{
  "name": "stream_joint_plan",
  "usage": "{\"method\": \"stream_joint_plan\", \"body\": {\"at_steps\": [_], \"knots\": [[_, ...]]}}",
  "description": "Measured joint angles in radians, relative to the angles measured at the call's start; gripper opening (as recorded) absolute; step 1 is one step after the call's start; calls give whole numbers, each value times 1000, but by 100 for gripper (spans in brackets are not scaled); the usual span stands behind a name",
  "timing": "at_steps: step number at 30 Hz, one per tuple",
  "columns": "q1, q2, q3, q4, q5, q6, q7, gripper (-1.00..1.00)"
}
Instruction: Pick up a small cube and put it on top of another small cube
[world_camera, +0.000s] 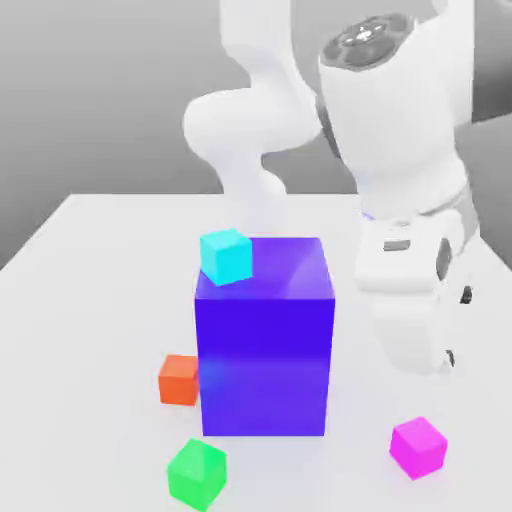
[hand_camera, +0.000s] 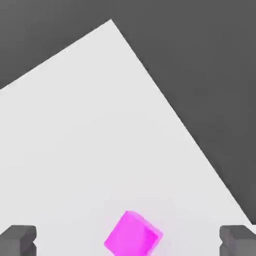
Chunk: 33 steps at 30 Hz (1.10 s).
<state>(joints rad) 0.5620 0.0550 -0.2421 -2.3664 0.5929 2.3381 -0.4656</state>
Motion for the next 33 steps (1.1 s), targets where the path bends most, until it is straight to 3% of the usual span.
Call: {"method": "stream_joint_plan", "body": {"at_steps": [6, 12, 18, 23, 28, 29, 33], "knots": [[22, 113, 31, -27, -6, 70, -172, 0], [47, 184, 54, -62, -77, 171, -303, 0], [90, 208, 46, -102, -220, 289, -387, 0], [150, 196, 6, -134, -401, 386, -410, 0], [110, 337, 66, -107, -360, 516, -470, 0], [97, 365, 82, -101, -347, 537, -480, -100], [97, 365, 82, -101, -346, 536, -480, -100]]}}
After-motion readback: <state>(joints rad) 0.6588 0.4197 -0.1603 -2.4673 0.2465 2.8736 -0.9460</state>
